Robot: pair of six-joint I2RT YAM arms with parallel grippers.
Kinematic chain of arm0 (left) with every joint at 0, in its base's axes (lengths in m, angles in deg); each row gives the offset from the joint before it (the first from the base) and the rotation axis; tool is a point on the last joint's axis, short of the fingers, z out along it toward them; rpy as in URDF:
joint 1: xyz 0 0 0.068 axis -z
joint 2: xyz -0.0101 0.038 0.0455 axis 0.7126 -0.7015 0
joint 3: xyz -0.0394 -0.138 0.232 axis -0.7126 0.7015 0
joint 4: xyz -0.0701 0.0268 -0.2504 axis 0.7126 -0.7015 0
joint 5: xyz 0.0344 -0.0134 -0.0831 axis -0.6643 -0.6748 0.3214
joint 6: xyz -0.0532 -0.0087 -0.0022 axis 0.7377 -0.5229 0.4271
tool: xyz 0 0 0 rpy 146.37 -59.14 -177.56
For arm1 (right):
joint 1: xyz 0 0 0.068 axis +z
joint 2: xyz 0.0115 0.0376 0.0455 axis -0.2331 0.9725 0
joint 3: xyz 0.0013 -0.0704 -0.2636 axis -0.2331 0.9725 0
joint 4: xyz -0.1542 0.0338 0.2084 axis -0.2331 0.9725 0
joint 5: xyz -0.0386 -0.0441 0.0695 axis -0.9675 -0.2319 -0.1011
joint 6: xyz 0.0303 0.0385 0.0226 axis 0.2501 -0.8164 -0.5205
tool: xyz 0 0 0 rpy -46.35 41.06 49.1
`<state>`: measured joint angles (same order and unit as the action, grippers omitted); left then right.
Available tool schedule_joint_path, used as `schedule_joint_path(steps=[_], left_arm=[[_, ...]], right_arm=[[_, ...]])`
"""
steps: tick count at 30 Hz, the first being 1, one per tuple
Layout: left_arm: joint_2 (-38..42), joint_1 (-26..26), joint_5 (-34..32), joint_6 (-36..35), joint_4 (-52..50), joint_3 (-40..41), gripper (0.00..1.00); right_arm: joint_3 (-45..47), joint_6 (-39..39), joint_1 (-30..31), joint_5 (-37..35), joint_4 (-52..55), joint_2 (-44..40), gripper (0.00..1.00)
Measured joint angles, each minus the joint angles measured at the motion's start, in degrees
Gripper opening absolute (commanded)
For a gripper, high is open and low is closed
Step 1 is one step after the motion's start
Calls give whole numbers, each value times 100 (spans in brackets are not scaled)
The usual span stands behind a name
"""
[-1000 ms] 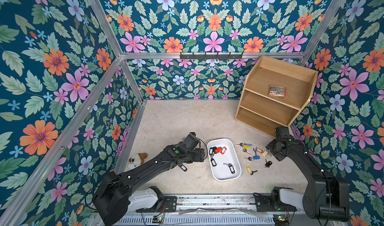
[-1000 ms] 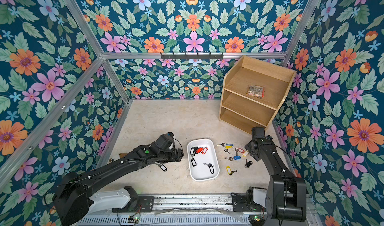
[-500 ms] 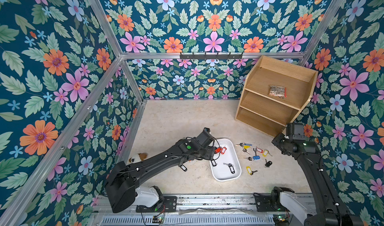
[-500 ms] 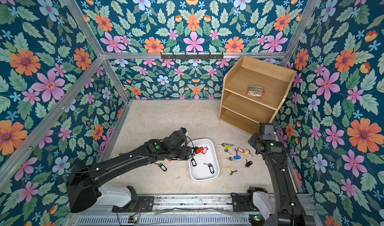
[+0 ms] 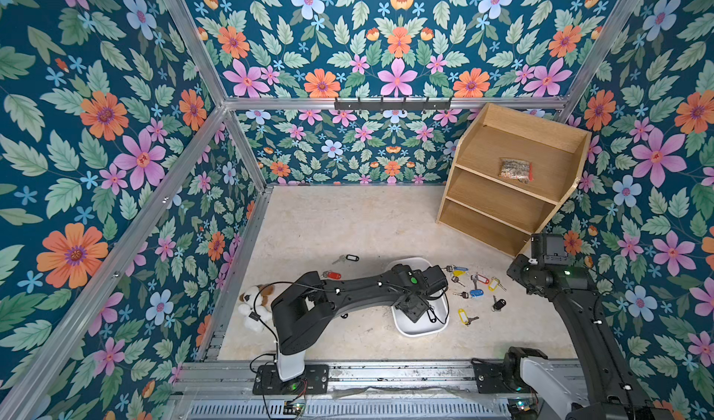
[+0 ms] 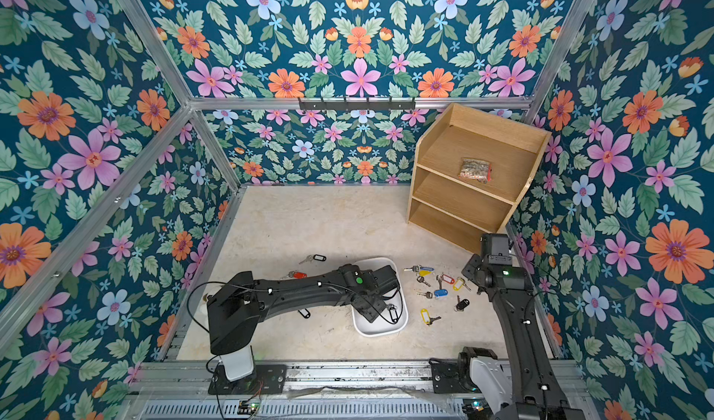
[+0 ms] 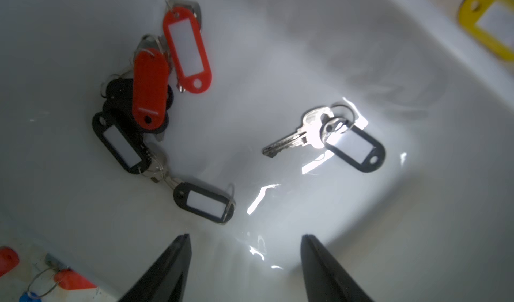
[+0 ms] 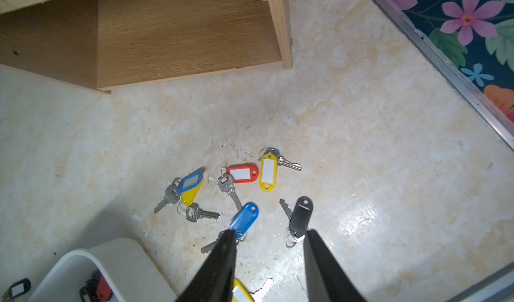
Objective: Take the keys out of the storage box
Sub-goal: Pick up the key from the storage box.
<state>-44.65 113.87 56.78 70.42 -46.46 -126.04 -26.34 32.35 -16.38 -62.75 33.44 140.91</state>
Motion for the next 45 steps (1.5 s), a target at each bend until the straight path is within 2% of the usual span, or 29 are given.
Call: schedule_joint_path(steps=[6,16,20,28,34,39,45], left_arm=[[-120,-50,74,-39,4,17,66],[-205,-446,350,-144,142,234,65],[-284,-533,420,-168,160,223,60],[-393,-544,527,-186,216,214,43],[-385,-555,531,-181,254,275,36],[-382,-570,527,-160,254,295,33],[-317,-575,566,-142,144,254,35]], right_arm=[[11,37,0,90,-2,-20,43],[26,39,2,107,-2,-22,40],[35,42,2,107,-2,-22,38],[35,46,0,109,-2,-7,36],[39,55,0,109,-4,11,35],[44,55,0,107,-4,17,35],[50,55,0,107,-4,37,35]])
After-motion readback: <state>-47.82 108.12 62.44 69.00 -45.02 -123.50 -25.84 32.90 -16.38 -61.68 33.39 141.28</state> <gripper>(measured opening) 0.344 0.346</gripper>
